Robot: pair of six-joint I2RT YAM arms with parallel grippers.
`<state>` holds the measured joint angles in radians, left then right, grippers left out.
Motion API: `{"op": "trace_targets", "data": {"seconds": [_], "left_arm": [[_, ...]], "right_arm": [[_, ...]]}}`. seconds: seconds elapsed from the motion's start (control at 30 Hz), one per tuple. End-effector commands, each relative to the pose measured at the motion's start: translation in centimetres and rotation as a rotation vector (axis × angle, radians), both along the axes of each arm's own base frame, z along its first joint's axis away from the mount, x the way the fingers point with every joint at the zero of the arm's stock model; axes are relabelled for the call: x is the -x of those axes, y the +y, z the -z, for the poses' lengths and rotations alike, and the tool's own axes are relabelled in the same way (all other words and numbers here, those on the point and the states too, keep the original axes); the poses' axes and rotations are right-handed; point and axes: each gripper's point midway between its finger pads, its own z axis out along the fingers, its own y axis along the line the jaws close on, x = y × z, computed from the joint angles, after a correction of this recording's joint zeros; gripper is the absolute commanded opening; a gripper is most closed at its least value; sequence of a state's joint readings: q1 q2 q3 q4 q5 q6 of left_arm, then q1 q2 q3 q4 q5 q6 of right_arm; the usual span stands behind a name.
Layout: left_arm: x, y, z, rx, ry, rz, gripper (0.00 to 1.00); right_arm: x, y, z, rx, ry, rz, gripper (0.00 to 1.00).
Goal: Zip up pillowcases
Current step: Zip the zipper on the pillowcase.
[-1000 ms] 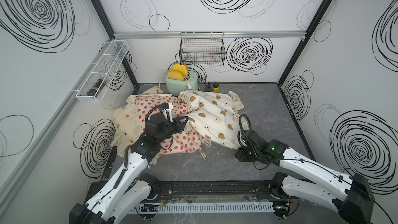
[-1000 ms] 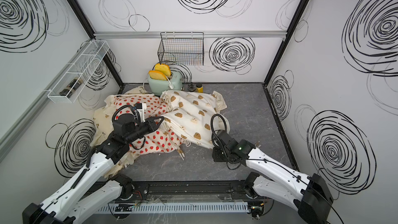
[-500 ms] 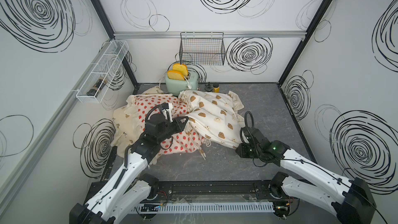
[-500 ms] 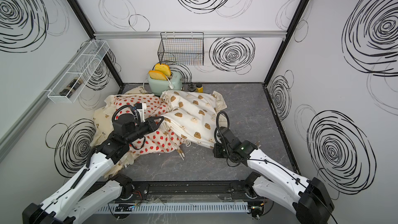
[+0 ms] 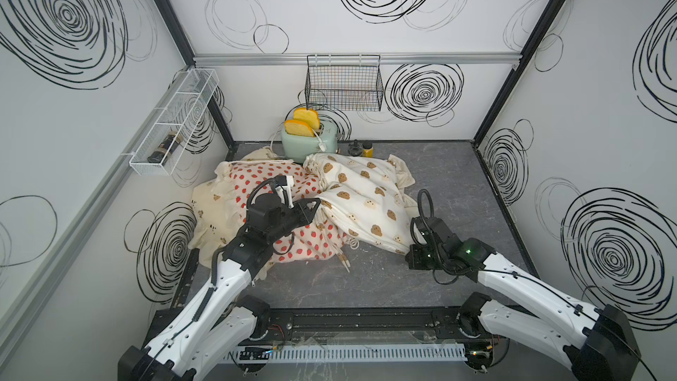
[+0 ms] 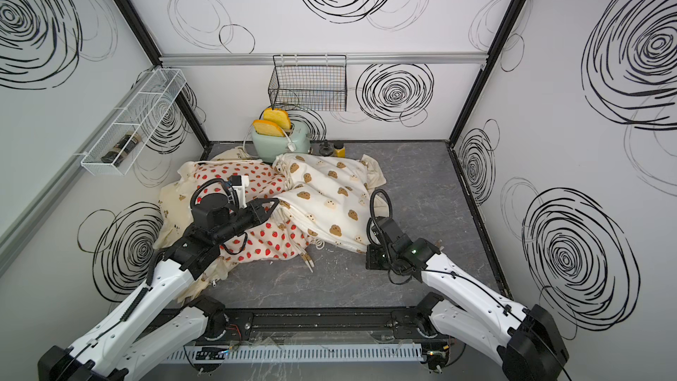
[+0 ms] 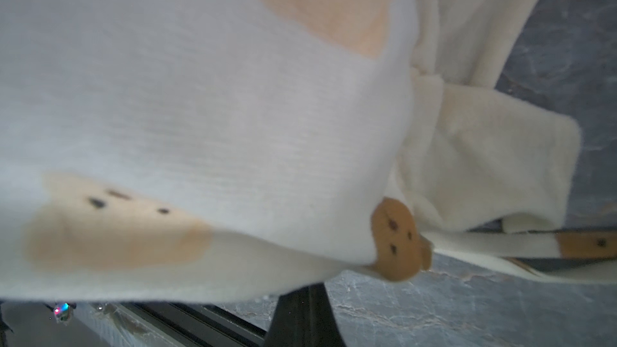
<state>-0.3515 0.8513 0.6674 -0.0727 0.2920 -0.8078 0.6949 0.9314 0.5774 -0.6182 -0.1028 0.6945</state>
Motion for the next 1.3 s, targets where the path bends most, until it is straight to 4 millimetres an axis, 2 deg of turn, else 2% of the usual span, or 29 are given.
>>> {"op": "trace_targets", "data": {"seconds": [0.0,0.17,0.33,0.4,0.5,0.67,0.87,0.97,1.13,1.27], "left_arm": [[-0.6,1.0,-1.6,0.013,-0.070,-0.046,0.00],[-0.9,1.3,-2.2,0.020,-0.084,-0.043,0.00],[-0.9,1.2,-2.3,0.035,-0.085,-0.036,0.00],[-0.9,1.2,-1.9,0.032,-0.077,-0.033,0.00],[-0.8,1.1,-1.7,0.038,-0.074,-0.030,0.00],[-0.7,1.1,-1.8,0.039,-0.076,-0.029,0.00],[-0.8,1.0,-1.7,0.038,-0.072,-0.027,0.00],[-0.8,0.9,-1.8,0.039,-0.072,-0.024,0.00],[-0.8,0.8,-1.8,0.031,-0.070,-0.019,0.00],[-0.8,0.8,-1.8,0.032,-0.070,-0.021,0.00]], "right_arm": [[-0.2,-1.1,-0.7,0.017,-0.007,0.033,0.01],[-0.5,-1.9,-0.5,0.007,-0.001,0.059,0.00],[0.0,-0.3,-1.8,-0.083,0.029,0.029,0.01],[0.1,0.2,-2.7,-0.091,0.007,0.011,0.12],[0.4,1.3,-3.4,-0.087,-0.069,-0.046,0.20],[0.8,2.1,-2.5,-0.043,-0.075,-0.077,0.27],[0.3,2.3,-1.0,-0.009,-0.080,-0.090,0.28],[-0.2,3.0,-1.0,-0.042,-0.108,-0.111,0.31],[-0.9,2.7,-0.9,-0.046,-0.140,-0.107,0.33],[-0.7,3.2,-0.6,-0.085,-0.145,-0.138,0.31]]}}
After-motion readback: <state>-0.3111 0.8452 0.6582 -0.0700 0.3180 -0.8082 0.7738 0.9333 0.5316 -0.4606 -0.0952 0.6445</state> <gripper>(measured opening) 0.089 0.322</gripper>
